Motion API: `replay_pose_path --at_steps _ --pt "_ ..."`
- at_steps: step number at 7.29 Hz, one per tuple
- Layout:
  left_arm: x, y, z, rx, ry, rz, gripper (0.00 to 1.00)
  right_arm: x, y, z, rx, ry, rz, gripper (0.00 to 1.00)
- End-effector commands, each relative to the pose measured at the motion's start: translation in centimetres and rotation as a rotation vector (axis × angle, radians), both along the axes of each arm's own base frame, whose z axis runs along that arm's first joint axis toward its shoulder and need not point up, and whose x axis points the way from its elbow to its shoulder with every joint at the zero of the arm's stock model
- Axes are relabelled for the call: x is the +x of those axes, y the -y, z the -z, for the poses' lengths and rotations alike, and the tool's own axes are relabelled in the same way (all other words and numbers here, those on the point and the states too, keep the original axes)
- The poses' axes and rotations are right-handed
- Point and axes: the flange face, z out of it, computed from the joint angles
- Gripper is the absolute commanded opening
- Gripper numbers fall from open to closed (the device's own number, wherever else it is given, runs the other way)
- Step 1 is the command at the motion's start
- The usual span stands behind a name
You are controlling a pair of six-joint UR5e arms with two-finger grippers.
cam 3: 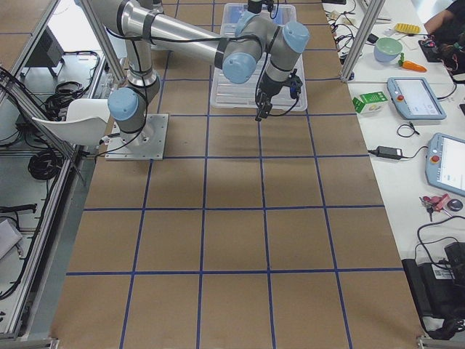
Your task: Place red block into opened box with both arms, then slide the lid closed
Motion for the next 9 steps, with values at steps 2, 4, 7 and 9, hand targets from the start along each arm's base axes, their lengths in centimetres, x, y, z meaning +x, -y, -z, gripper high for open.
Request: replay_pose_path --at_steps 2,4,7,9 --pt "0.1 -0.1 1.8 0.031 -0.001 0.001 0.0 0.0 0.0 0.0 0.002 0.0 0.001 1.0" --pt "0.1 0.0 3.4 0.059 0.0 0.0 0.19 0.0 0.0 0.0 0.004 0.001 0.0 1.0" --pt "0.4 0.3 3.4 0.057 0.011 -0.002 0.7 0.0 0.0 -0.2 -0.004 0.001 0.001 1.0" --pt "0.5 0.4 1.6 0.032 0.018 -0.001 0.88 0.1 0.1 -0.3 -0.007 -0.001 0.019 1.0"
